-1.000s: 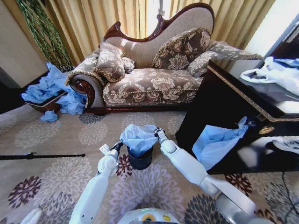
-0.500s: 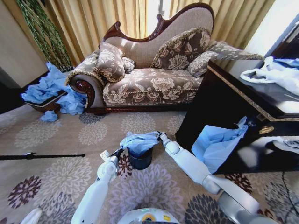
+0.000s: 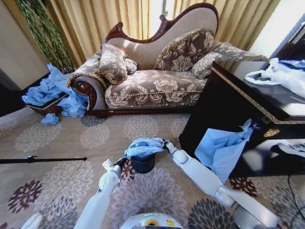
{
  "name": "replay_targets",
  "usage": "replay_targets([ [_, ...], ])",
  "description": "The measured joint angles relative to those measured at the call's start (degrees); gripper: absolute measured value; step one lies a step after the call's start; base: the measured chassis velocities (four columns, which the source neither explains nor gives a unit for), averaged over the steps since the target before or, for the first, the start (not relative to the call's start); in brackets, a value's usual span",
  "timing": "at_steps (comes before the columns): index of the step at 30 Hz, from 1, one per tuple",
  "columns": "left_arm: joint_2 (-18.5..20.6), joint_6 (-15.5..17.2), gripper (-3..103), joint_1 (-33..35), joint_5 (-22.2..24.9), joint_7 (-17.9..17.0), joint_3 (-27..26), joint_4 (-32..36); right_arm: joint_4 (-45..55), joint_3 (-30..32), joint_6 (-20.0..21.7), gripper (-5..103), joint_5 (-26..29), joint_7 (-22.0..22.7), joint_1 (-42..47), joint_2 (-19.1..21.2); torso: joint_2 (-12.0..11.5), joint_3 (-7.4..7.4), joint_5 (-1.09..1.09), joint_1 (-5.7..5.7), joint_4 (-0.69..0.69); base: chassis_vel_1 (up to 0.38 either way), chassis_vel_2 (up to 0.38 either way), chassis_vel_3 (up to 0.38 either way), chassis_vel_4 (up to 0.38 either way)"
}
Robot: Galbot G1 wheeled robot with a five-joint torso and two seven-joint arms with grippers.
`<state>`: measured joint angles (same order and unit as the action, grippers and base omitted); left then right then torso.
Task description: Place a garbage bag over the trash bin.
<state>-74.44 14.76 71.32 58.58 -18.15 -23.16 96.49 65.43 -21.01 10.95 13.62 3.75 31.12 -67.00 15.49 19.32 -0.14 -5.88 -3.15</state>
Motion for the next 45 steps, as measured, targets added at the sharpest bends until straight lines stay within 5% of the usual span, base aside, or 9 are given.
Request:
replay_targets([
  [22,0.0,-0.2,0,2.9,-6.5,4.4,1.7,2.9,6.0,5.5,-1.4,0,-0.5,3.1,8.7,1.0,0.0,0.00,0.00,0.00,-0.01,0.000,0.000,0.000,0.000],
  [45,-0.7,-1.2,0,3.7,-10.2,6.7,1.4,-1.7,5.5,9.3,-6.5,0,-6.5,4.1,15.4,-1.8,0.0,0.00,-0.01,-0.01,0.00,0.000,0.000,0.000,0.000],
])
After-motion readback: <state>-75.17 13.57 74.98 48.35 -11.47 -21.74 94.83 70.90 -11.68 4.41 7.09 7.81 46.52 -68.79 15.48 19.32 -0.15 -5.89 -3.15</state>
